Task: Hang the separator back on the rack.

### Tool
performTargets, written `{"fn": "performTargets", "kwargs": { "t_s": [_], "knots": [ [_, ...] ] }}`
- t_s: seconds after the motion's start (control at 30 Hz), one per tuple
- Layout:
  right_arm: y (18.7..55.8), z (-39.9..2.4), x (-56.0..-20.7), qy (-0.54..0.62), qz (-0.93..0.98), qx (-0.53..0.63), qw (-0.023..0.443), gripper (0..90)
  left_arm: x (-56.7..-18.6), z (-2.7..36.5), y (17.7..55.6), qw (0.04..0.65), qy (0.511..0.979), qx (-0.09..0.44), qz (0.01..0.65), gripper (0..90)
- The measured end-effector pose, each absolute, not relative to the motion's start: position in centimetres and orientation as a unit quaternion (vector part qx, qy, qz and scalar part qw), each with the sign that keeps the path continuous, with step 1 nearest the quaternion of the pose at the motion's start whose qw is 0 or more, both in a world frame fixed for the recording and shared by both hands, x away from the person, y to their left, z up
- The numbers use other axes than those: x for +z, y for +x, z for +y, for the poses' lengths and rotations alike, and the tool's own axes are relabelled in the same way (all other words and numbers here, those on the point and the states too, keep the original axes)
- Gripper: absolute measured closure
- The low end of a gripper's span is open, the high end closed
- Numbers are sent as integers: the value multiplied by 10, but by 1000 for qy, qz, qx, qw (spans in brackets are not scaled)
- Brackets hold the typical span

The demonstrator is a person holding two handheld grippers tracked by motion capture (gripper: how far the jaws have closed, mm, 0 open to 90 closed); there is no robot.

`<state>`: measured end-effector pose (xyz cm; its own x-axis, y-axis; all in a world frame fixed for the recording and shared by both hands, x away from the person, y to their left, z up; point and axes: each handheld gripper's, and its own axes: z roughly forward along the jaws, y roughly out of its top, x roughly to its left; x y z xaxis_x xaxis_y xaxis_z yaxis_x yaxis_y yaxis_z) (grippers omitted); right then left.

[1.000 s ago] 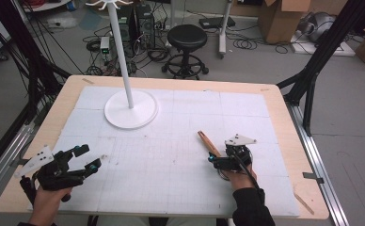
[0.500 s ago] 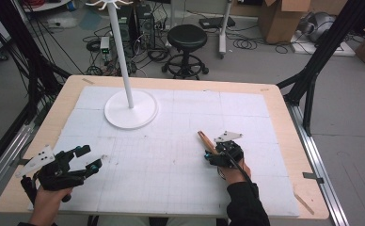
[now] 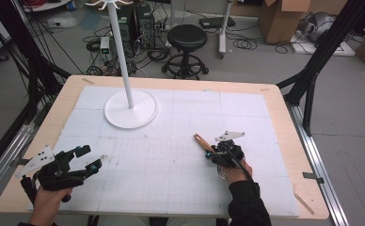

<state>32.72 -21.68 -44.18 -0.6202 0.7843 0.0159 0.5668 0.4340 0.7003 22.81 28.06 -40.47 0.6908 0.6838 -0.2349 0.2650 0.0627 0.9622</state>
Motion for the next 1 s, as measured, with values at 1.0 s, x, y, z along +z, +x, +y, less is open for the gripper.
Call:
{"fn": "performTargets", "kwargs": {
  "t_s": [1.0],
  "knots": [
    [343,-209,-433,416,836,317,169,387,-405,282,228,638,660,164,361,226]
  ]
}}
